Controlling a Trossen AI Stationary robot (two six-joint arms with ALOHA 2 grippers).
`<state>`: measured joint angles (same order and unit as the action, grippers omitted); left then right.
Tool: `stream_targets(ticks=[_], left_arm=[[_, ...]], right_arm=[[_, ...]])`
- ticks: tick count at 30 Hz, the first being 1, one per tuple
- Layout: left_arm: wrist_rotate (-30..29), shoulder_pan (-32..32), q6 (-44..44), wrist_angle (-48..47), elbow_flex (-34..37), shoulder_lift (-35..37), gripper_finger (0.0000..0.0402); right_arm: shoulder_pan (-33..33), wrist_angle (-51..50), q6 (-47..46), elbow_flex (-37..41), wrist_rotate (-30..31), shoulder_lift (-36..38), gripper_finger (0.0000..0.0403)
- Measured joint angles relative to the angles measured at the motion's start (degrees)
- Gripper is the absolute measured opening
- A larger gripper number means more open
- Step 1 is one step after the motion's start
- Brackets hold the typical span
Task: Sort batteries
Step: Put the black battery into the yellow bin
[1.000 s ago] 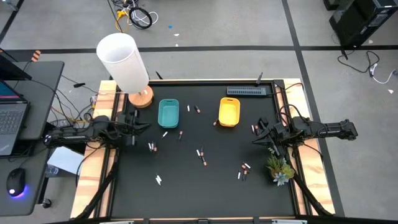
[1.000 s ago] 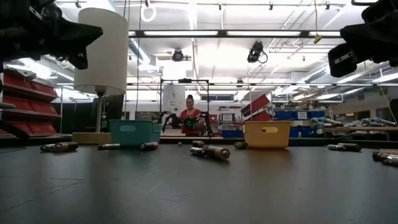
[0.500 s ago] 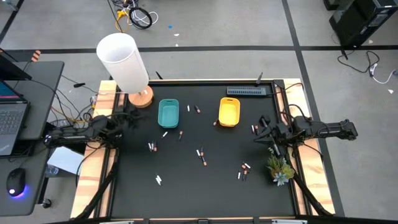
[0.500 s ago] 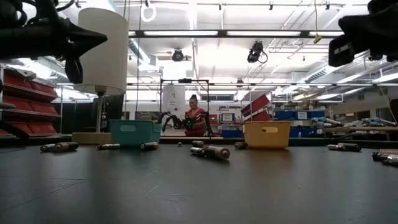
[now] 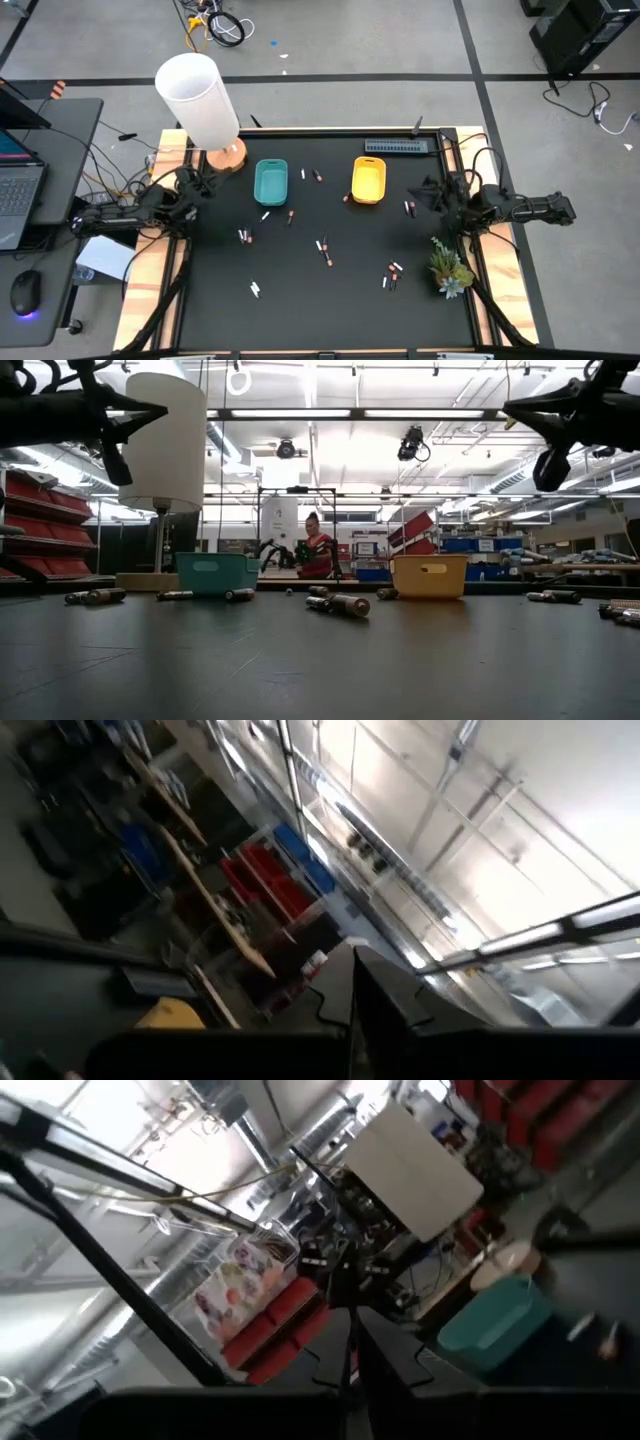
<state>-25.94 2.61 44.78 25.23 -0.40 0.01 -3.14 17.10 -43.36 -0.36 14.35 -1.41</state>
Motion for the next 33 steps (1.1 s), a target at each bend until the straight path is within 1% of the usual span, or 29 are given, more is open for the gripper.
stream_targets(ticks=[2, 4, 6, 8, 11, 15, 17, 19, 21, 23, 26, 28, 30, 33], left_arm=[[-2.0, 0.0, -2.8, 0.1, 0.0, 0.0, 0.0025], [-4.5, 0.0, -2.2, 0.9, 0.0, 0.0, 0.0025], [-6.0, 0.0, -1.0, 2.7, 0.0, 0.0, 0.0025], [-6.0, 0.0, -1.3, 4.2, 0.0, 0.0, 0.0025], [-6.1, 0.0, -4.3, 4.5, 0.0, 0.0, 0.0025], [-10.4, 0.0, -2.8, 5.1, 0.0, 0.0, 0.0025], [-11.1, 0.0, -1.2, 5.9, 0.0, 0.0, 0.0025], [-10.8, 0.0, 0.2, 5.7, 0.0, 0.0, 0.0025], [-8.5, 0.0, -0.1, 4.7, -0.1, 0.0, 0.0025], [-6.5, 0.0, -0.9, 0.9, -1.2, -0.1, 0.0025], [-4.2, 0.0, -3.7, -1.6, -3.6, -0.4, 0.0025], [-3.8, 0.0, -5.5, -3.6, -5.6, -0.4, 0.0025], [-4.0, 0.0, -7.0, -6.1, -7.4, -0.5, 0.0027], [-4.4, 0.0, -8.3, -9.8, -10.3, -0.5, 0.0039]], right_arm=[[0.0, 0.3, -2.6, 0.0, -0.1, -1.2, 0.0030], [0.0, 3.1, -5.3, 0.0, -0.1, -2.7, 0.0030], [0.0, 7.9, -7.6, 0.0, 0.1, -4.2, 0.0030], [0.0, 13.3, -9.2, 0.0, 1.2, -6.0, 0.0030], [0.0, 21.9, -9.6, 0.0, 2.0, -9.1, 0.0030], [-0.2, 31.2, -8.0, 0.0, 2.3, -12.9, 0.0030], [-0.2, 32.5, -6.6, 0.0, 1.9, -14.3, 0.0030], [-0.2, 32.1, -7.8, 0.0, 3.5, -15.7, 0.0030], [-0.2, 30.0, -10.4, -1.2, 4.7, -17.8, 0.0030], [-0.2, 25.0, -9.3, -4.1, 3.6, -20.6, 0.0030], [0.1, 15.4, -2.8, -10.4, -0.3, -25.4, 0.0025], [0.7, 8.7, 2.7, -15.2, -5.1, -27.8, 0.0021], [1.3, 0.0, 6.0, -20.5, -7.3, -29.4, 0.0019], [2.3, -18.4, 7.7, -29.1, -7.6, -31.4, 0.0020]])
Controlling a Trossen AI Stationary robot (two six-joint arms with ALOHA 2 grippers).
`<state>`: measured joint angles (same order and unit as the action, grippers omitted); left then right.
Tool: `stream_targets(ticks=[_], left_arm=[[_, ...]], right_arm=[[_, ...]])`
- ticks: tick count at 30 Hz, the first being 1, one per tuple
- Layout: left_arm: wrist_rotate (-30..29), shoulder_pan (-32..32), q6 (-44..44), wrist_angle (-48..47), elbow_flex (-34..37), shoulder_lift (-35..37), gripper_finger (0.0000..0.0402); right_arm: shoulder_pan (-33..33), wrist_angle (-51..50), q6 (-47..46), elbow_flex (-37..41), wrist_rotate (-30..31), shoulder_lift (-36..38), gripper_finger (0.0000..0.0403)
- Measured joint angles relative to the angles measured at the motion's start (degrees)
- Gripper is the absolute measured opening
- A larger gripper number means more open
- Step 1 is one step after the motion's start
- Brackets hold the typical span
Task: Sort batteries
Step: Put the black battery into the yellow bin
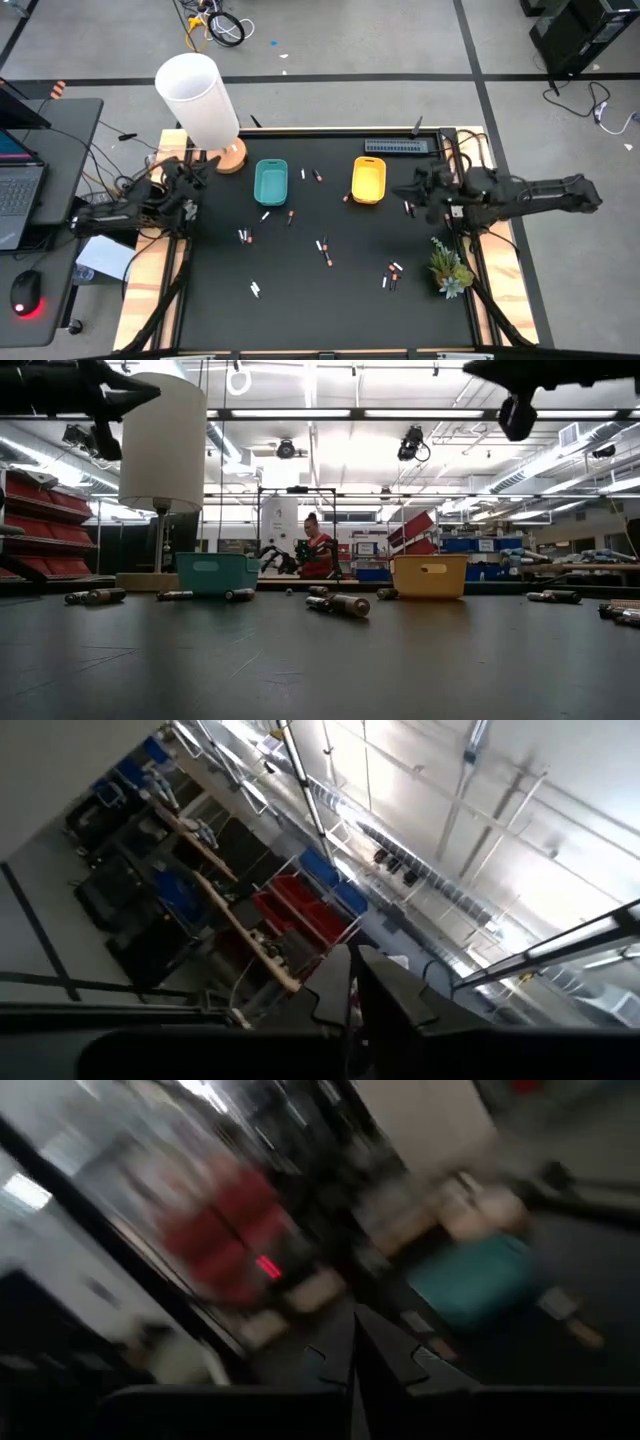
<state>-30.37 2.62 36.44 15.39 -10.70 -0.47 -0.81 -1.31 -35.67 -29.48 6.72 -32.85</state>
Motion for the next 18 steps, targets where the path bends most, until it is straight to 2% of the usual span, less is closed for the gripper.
stream_targets(ticks=[5, 9, 13, 18], left_arm=[[-1.3, 0.0, 0.1, -11.7, -5.8, -1.8, 0.0083], [-1.5, 0.0, 0.1, -17.5, -9.4, -5.0, 0.0110], [-1.5, 0.0, -0.3, -18.8, -11.7, -9.0, 0.0115], [-1.4, 0.0, -2.6, -19.0, -14.1, -13.3, 0.0116]], right_arm=[[0.8, -37.9, -0.6, -16.9, -1.1, -7.9, 0.0040], [1.4, -58.5, -2.8, -24.4, -7.1, -17.5, 0.0077], [1.5, -68.6, -3.0, -24.5, -10.9, -25.4, 0.0126], [4.5, -68.6, -3.2, -21.3, -10.8, -31.4, 0.0188]])
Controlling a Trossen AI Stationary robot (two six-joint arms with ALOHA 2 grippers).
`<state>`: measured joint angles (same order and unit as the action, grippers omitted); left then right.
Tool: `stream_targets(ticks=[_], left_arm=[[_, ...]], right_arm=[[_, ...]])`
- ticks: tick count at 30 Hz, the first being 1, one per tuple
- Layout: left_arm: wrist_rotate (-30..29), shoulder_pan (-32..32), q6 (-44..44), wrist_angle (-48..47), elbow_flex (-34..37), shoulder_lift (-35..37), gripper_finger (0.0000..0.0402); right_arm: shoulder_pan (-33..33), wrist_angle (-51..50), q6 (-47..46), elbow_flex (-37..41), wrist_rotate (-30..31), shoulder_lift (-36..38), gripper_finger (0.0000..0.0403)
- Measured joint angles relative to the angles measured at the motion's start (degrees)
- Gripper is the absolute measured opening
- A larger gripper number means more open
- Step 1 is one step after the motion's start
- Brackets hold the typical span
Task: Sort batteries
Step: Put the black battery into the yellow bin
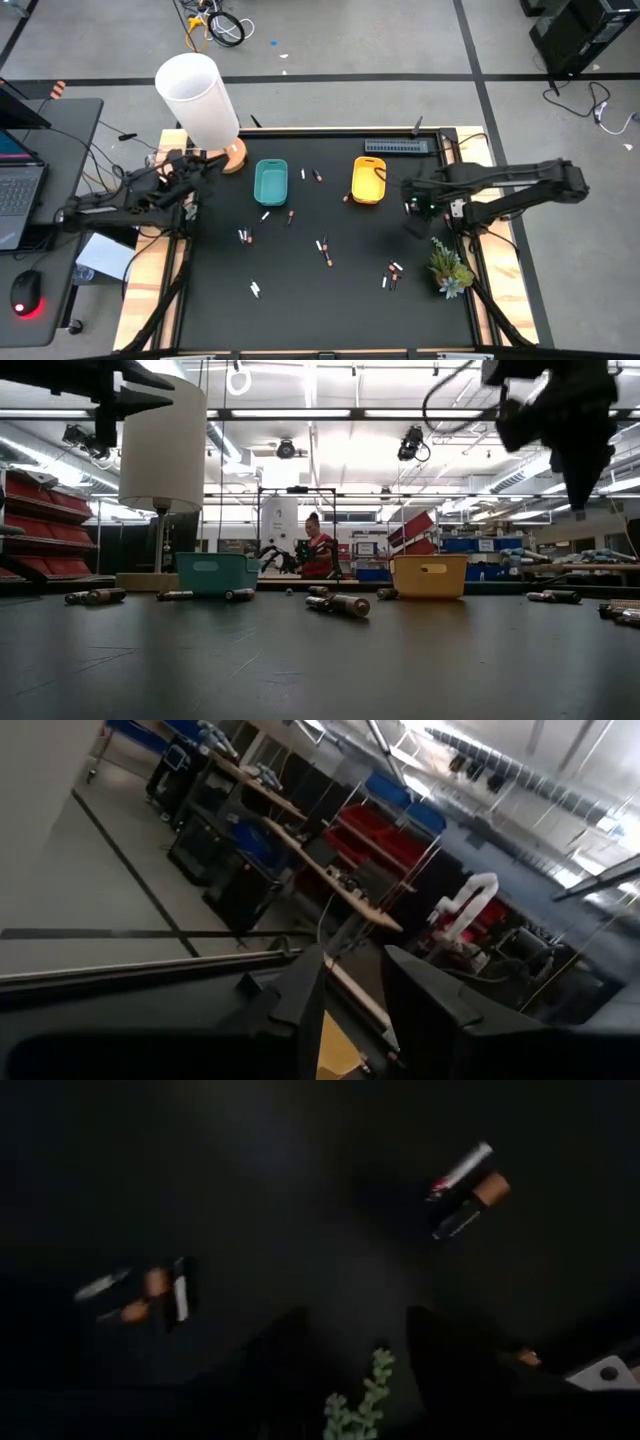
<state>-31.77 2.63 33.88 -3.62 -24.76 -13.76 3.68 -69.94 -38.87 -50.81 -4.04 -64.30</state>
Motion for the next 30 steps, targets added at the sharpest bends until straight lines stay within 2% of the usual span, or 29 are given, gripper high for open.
stream_targets(ticks=[4, 9, 15, 30], left_arm=[[2.2, 0.0, -0.5, 0.0, -2.2, -2.1, 0.0117], [4.9, 0.0, -0.6, -1.8, -5.0, -3.7, 0.0117], [5.5, 0.0, -0.6, -2.6, -6.2, -3.9, 0.0117], [5.5, 0.0, -0.7, -4.3, -6.2, -3.9, 0.0117]], right_arm=[[4.4, 6.0, -1.1, 5.1, 0.0, -1.7, 0.0209], [9.4, 10.6, -2.1, 9.8, 1.3, -2.2, 0.0204], [14.0, 14.6, -3.1, 13.7, 3.3, -2.2, 0.0199], [15.7, 23.0, -5.5, 21.1, 5.0, -2.2, 0.0189]])
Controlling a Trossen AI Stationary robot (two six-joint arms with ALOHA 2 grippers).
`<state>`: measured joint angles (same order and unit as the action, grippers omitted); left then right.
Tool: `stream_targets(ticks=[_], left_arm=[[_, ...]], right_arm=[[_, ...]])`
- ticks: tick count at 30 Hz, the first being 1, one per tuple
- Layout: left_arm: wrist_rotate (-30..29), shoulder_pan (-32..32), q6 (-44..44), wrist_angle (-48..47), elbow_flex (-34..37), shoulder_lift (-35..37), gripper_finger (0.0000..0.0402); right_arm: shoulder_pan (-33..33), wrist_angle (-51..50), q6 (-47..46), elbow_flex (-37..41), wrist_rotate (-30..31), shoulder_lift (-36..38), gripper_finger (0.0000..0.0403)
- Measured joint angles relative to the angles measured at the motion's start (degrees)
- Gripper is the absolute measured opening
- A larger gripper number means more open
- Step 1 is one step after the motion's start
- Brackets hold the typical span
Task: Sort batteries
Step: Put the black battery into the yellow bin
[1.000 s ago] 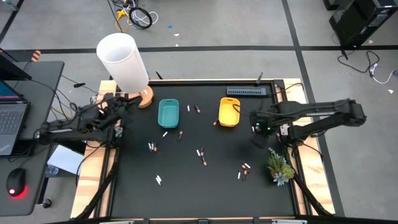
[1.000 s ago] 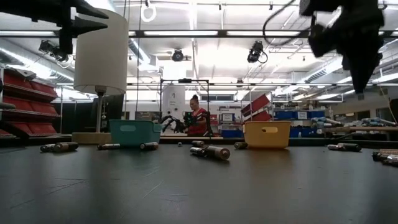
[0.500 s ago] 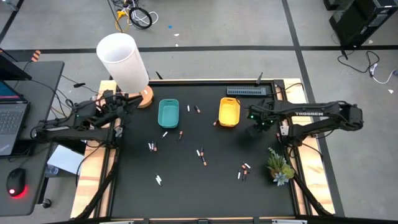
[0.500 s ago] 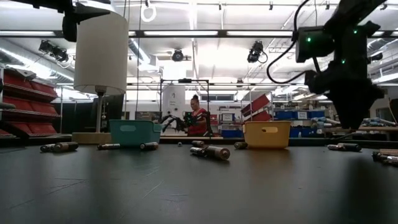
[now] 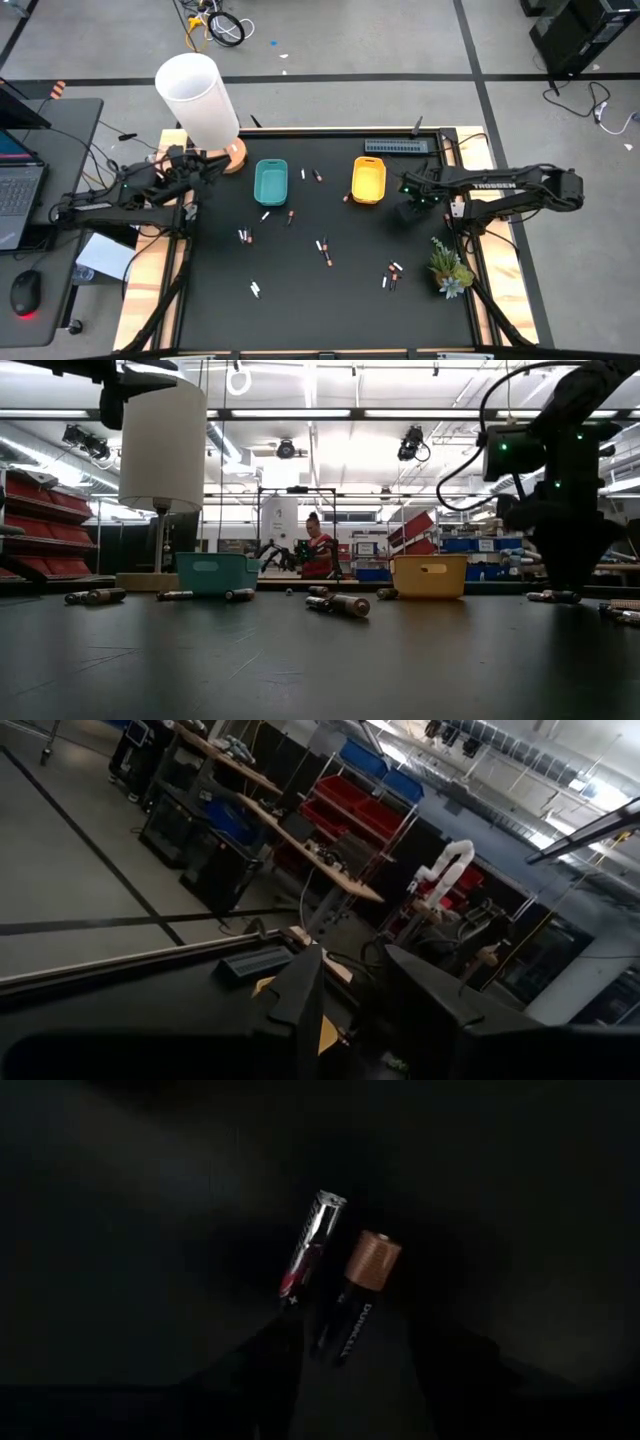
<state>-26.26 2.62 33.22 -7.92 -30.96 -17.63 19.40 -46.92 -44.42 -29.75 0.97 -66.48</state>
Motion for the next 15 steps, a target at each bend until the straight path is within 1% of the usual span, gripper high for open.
stream_targets(ticks=[11, 15], left_arm=[[0.0, 0.0, 0.0, 0.3, 0.0, 0.0, 0.0117], [0.0, 0.0, 0.0, 0.2, 0.0, 0.0, 0.0117]], right_arm=[[-0.1, 2.6, -0.6, 3.3, 0.0, 0.2, 0.0160], [-0.5, 2.5, -0.4, 3.8, 1.2, 0.2, 0.0137]])
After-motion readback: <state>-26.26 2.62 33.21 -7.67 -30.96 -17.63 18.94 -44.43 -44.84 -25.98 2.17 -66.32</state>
